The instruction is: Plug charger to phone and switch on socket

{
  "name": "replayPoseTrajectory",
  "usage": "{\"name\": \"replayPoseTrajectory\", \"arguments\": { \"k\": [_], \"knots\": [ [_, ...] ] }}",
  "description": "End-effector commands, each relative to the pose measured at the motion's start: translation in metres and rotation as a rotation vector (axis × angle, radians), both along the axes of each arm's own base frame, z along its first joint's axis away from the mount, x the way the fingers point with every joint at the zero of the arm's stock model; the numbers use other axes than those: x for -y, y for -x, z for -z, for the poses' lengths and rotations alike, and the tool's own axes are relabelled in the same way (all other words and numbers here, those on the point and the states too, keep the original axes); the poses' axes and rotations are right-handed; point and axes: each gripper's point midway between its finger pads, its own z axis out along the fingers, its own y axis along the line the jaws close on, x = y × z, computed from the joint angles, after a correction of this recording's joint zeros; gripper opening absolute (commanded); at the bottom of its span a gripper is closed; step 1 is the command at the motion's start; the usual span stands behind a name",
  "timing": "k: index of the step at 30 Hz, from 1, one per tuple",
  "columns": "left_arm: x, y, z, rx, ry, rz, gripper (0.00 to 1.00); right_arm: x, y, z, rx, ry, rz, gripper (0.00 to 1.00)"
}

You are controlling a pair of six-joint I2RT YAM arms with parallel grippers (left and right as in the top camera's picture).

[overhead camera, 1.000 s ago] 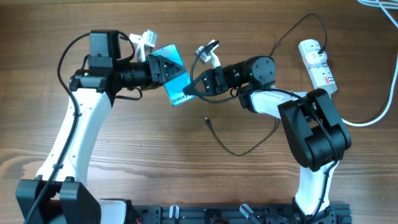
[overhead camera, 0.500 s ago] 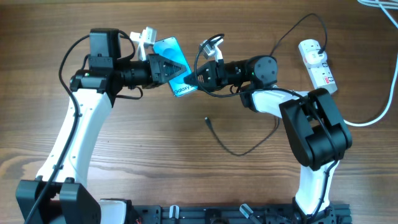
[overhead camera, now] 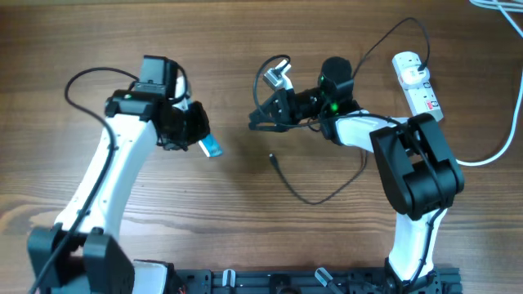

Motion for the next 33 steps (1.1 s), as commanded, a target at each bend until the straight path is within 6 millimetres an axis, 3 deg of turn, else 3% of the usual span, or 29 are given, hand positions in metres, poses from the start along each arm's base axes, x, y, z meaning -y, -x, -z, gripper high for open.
{"name": "replayPoseTrajectory", "arguments": {
  "k": [1,3,7,12,16,25,27,31,33],
  "knots": [
    [-0.005,0.004,0.037,-0.105,-0.149,-0.006,0.04,0.0,-0.02,0.02,0.122,0.006,0.117,0.92],
    [-0.002,0.006,0.053,-0.147,-0.183,-0.007,0.04,-0.002,-0.032,0.03,0.183,0.034,0.19,0.99],
    [0.01,0.014,0.077,-0.21,-0.222,0.046,0.04,0.002,-0.061,0.064,0.312,0.178,0.356,1.0],
    [0.012,0.008,0.093,-0.175,-0.352,0.108,0.04,0.014,-0.074,0.108,0.377,0.394,0.449,1.0],
    [0.025,0.005,0.097,-0.145,-0.357,0.135,0.04,0.017,-0.076,0.114,0.364,0.43,0.47,1.0],
    [0.022,0.017,0.119,-0.165,-0.35,0.093,0.05,0.018,-0.076,0.115,0.36,0.436,0.471,1.0],
    [0.023,0.017,0.119,-0.162,-0.349,0.093,0.09,0.018,-0.076,0.115,0.36,0.436,0.471,1.0],
    [0.024,0.013,0.119,-0.146,-0.343,0.09,0.26,0.018,-0.076,0.115,0.36,0.436,0.47,1.0],
    [0.026,0.009,0.119,-0.129,-0.337,0.087,0.28,0.018,-0.076,0.115,0.357,0.437,0.47,1.0]
  ]
}}
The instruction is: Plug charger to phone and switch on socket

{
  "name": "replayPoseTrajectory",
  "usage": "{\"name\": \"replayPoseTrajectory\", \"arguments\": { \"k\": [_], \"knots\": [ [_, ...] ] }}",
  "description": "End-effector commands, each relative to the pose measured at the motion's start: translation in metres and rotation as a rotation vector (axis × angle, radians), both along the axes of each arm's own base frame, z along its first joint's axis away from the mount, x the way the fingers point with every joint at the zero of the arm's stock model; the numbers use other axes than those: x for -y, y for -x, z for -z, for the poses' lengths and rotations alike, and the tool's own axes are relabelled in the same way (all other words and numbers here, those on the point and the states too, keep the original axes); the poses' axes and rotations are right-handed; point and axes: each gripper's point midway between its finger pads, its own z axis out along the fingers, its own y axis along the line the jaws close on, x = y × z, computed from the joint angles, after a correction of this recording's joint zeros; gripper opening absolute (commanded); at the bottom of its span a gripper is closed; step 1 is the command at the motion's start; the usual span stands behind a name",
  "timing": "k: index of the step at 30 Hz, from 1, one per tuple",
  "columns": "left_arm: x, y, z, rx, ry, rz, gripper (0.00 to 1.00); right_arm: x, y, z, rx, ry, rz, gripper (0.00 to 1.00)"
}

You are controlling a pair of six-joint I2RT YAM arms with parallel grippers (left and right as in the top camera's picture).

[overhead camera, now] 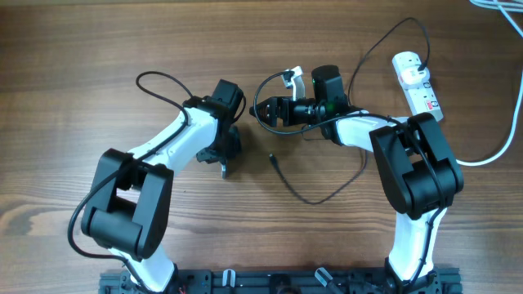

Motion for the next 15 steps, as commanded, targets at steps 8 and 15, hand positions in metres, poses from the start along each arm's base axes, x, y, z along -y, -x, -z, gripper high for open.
{"name": "replayPoseTrajectory", "arguments": {
  "k": [8,15],
  "knots": [
    [-0.019,-0.022,0.005,0.065,-0.005,-0.123,0.31,-0.001,0.001,0.006,0.004,0.015,-0.006,1.0],
    [-0.031,-0.028,0.004,0.073,0.005,-0.167,0.26,-0.001,0.001,0.006,0.004,0.014,-0.005,0.99]
  ]
}}
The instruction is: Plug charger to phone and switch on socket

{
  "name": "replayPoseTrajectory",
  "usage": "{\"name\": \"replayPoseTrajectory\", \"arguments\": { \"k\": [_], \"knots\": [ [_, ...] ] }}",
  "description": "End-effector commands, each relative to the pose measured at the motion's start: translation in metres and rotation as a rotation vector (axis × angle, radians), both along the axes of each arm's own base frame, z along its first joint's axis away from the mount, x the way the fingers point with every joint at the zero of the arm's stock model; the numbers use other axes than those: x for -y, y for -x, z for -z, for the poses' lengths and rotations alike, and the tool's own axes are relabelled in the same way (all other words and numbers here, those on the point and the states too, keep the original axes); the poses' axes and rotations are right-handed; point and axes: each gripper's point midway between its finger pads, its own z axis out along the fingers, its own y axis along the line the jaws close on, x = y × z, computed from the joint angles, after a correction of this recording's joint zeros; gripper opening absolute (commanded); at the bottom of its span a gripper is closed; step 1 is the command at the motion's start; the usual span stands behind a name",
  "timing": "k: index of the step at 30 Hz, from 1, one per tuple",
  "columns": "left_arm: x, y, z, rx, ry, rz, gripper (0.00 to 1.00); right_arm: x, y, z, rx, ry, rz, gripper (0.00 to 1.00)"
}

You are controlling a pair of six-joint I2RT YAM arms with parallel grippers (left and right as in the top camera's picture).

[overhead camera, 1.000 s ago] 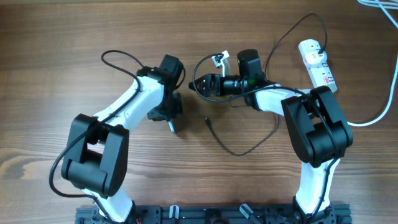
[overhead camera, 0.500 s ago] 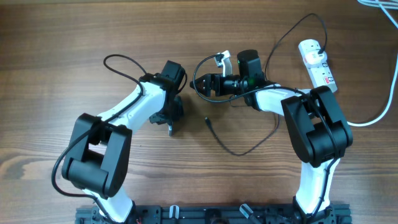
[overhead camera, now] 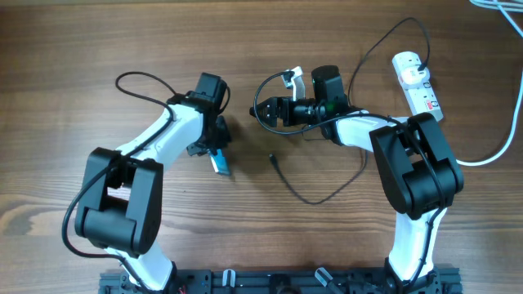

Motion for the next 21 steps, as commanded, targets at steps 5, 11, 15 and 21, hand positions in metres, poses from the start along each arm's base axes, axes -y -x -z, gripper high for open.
{"name": "replayPoseTrajectory", "arguments": {
  "k": [5,11,15,21],
  "knots": [
    [0.001,-0.001,0.004,-0.004,0.018,-0.017,0.21,-0.001,0.001,0.005,0.009,0.01,-0.008,1.0],
    [0.004,0.0,0.002,-0.006,0.037,-0.014,0.16,-0.001,0.001,0.005,0.008,0.011,-0.008,1.0],
    [0.005,-0.002,-0.005,0.014,0.043,-0.014,0.04,-0.001,0.001,0.005,0.005,0.009,-0.008,1.0],
    [-0.003,-0.009,-0.032,0.083,0.072,-0.069,0.04,0.011,-0.003,0.008,-0.084,-0.004,0.048,0.99]
  ]
}}
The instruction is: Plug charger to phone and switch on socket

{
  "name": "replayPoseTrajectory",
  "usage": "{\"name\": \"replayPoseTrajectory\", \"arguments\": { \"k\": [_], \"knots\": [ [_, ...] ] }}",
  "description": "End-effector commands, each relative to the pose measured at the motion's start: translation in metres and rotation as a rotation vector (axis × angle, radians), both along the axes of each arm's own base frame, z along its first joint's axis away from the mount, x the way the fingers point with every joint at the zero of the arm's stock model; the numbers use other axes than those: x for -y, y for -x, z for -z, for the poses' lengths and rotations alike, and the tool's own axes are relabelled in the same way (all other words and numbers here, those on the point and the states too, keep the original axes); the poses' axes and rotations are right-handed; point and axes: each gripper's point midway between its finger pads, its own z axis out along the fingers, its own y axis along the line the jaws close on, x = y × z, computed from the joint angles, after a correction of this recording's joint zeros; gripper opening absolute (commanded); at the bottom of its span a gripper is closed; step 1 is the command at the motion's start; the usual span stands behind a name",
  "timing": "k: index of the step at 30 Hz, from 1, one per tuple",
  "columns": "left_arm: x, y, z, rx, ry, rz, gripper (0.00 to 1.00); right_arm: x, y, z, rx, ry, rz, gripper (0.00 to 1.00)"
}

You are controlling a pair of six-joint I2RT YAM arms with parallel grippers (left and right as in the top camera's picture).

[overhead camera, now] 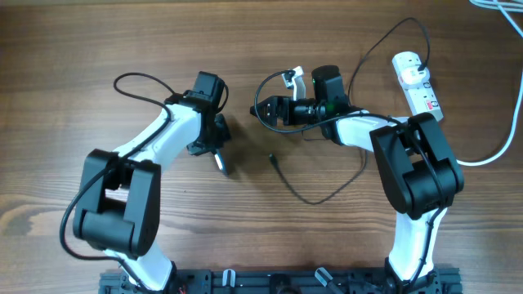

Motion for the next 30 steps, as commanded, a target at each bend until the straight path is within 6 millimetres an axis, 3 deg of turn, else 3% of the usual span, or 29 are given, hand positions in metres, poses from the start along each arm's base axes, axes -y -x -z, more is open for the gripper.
{"name": "replayPoseTrajectory", "arguments": {
  "k": [1,3,5,7,11,14,18,27,30],
  "knots": [
    [-0.006,-0.01,-0.037,0.098,0.049,-0.062,0.04,0.01,-0.001,0.003,-0.047,-0.019,0.011,0.82],
    [0.0,-0.016,-0.06,0.171,0.097,-0.037,0.04,0.017,-0.006,-0.005,-0.02,-0.019,0.02,0.68],
    [0.023,-0.02,-0.086,0.243,0.213,0.112,0.04,0.026,-0.01,-0.019,0.021,0.012,0.035,0.64],
    [0.041,-0.018,-0.105,0.271,0.352,0.149,0.04,0.035,-0.007,-0.037,0.063,0.071,0.039,0.59],
    [0.054,-0.022,-0.126,0.281,0.587,0.162,0.04,0.053,0.02,-0.071,0.105,0.243,0.006,0.54],
    [0.05,-0.031,-0.135,0.305,0.684,0.154,0.04,0.076,0.041,-0.066,0.097,0.472,0.003,0.54],
    [0.038,-0.04,-0.122,0.294,0.677,0.114,0.04,0.09,0.068,-0.036,0.034,0.703,-0.041,0.6],
    [0.027,-0.061,-0.072,0.248,0.66,0.07,0.04,0.054,0.111,-0.005,0.093,0.868,-0.268,0.61],
    [0.024,-0.061,-0.06,0.221,0.654,0.05,0.04,0.048,0.131,0.028,0.06,0.959,-0.343,0.58]
  ]
}}
